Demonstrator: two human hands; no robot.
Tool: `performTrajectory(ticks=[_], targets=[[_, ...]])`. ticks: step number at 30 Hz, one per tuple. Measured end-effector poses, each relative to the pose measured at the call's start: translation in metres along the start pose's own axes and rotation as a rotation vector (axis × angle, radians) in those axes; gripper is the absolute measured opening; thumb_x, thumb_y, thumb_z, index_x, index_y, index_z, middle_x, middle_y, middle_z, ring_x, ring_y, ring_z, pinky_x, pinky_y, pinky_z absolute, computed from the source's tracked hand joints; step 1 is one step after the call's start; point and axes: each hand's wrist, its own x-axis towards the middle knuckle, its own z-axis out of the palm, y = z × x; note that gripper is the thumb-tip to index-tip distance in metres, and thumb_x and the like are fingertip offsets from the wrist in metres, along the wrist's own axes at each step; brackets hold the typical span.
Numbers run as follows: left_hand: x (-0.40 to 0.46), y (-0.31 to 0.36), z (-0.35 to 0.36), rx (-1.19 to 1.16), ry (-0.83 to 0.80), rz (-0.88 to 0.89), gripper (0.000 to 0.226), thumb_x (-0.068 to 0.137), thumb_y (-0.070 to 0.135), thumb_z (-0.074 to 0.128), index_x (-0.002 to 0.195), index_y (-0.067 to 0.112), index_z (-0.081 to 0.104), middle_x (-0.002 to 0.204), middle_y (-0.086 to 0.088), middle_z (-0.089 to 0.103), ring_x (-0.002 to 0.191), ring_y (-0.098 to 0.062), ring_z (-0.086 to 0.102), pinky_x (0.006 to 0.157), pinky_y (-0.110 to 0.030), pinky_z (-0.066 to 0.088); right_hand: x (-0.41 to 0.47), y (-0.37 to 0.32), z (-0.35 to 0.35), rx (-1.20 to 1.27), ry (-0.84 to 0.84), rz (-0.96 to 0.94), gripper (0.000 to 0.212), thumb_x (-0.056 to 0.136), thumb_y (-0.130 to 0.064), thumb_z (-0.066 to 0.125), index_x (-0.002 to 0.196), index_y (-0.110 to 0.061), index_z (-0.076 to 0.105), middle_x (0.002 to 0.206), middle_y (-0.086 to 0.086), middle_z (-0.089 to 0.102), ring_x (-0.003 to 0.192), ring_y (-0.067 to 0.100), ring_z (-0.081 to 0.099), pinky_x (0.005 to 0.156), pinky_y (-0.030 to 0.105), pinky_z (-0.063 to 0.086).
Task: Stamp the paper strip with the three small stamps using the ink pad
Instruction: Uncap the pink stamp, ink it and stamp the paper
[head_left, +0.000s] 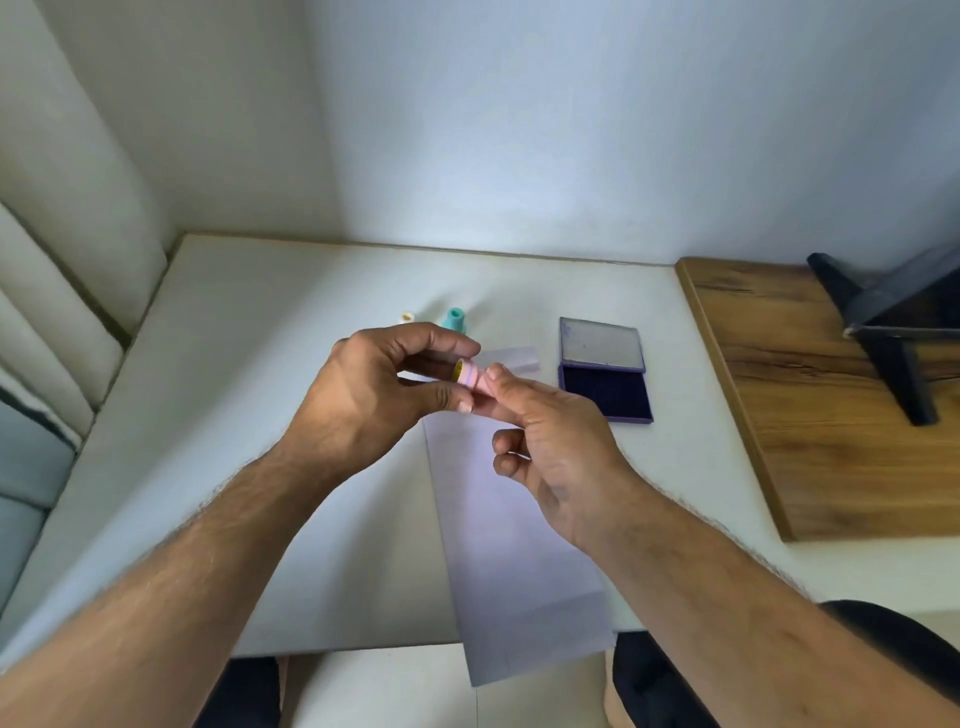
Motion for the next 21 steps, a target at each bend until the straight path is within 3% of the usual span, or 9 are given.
performTrajectory(ticks=[7,12,17,21], targets=[[0.009,-0.01,0.003,-0.01,0.041,-0.04,0.032,0.073,0.009,0.083,0.099,0.027,0.077,0.091,0.009,0.077,0.09,-0.004,0.072,0.092,-0.032,0.055,0.026,0.006,0.002,0.046,-0.113,0.024,0.024,0.095,-0.03,0.06,0.096,-0.012,0.077,0.089,0.009,0.078,0.056,0.014,0.046,0.054,0.023,0.047],[0.017,-0.013,0.005,-0.081,0.109,-0.024,0.034,0.074,0.004,0.081,0.098,0.027,0.075,0.09,0.013,0.077,0.094,0.001,0.07,0.082,-0.01,0.05,0.044,-0.002,0.0,0.063,-0.195,-0.002,0.03,0.098,-0.03,0.056,0.106,-0.009,0.074,0.094,0.012,0.076,0.052,0.012,0.051,0.051,0.024,0.048],[0.021,-0.018,0.005,-0.144,0.125,0.015,0.038,0.074,-0.001,0.079,0.096,0.029,0.074,0.091,0.009,0.078,0.09,-0.01,0.074,0.083,-0.021,0.054,0.052,-0.006,-0.007,0.045,-0.248,-0.099,0.022,0.094,-0.021,0.061,0.106,-0.008,0.074,0.083,0.005,0.073,0.056,0.016,0.054,0.052,0.026,0.051],[0.021,-0.02,0.009,-0.138,0.122,0.007,0.039,0.071,0.001,0.081,0.1,0.026,0.074,0.095,0.008,0.077,0.088,-0.013,0.074,0.083,-0.021,0.055,0.051,-0.007,-0.009,0.069,-0.228,-0.135,0.013,0.091,-0.014,0.064,0.097,-0.009,0.075,0.081,0.009,0.072,0.054,0.018,0.055,0.052,0.026,0.053]])
